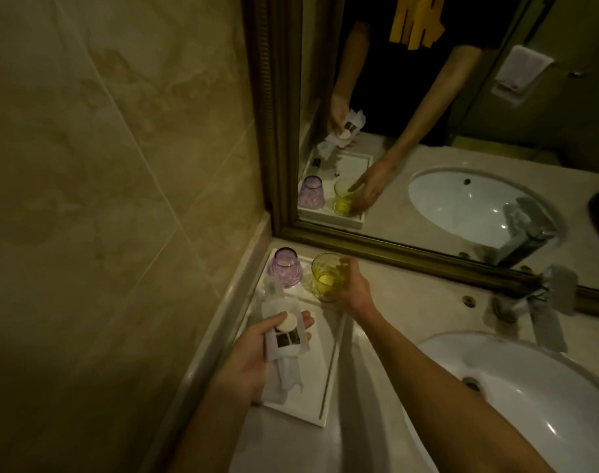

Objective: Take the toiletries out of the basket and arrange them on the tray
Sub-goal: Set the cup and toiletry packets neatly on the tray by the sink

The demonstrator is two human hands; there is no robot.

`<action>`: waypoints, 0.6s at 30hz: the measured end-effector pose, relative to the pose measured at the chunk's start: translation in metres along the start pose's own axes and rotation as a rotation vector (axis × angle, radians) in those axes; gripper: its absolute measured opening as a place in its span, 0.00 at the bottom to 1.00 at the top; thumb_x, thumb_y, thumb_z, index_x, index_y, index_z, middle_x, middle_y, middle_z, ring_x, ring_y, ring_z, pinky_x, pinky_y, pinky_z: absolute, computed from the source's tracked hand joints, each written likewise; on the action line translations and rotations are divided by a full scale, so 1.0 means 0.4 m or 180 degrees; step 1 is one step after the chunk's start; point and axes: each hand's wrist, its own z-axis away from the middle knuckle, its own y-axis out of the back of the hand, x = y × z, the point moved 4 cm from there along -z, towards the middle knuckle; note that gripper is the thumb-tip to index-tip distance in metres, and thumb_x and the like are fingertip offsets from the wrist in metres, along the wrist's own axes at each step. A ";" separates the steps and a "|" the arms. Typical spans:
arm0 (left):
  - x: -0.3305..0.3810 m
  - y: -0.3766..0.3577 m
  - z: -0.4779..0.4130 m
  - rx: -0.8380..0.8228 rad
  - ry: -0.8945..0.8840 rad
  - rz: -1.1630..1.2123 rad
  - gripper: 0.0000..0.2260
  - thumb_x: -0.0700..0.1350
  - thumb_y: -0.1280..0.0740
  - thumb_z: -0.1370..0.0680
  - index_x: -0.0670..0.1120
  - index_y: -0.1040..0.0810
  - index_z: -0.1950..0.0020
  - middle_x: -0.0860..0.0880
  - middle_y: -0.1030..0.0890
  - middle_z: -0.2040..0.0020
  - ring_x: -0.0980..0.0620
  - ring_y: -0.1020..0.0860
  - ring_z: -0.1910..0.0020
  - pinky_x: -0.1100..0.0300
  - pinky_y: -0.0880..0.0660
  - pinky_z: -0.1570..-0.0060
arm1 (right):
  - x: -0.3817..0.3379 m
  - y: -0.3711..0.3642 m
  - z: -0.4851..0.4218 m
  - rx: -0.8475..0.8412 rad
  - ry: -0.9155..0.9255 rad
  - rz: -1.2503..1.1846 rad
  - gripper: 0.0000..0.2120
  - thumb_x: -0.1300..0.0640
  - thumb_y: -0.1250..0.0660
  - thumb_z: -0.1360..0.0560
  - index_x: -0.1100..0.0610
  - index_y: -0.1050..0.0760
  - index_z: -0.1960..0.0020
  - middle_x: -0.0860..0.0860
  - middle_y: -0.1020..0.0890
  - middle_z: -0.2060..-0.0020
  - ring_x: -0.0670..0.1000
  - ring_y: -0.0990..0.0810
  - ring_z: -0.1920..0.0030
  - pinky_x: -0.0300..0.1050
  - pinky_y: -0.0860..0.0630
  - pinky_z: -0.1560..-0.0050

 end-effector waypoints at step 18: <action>-0.041 -0.031 0.011 0.0123 -0.0085 -0.0536 0.16 0.47 0.40 0.18 0.38 0.18 0.42 0.39 0.12 0.56 0.44 0.13 0.61 0.53 0.16 0.66 | -0.206 0.031 0.362 -0.0567 0.2203 0.2226 0.11 0.49 0.27 0.24 0.53 0.19 0.46 0.50 0.16 0.49 0.55 0.23 0.43 0.53 0.27 0.45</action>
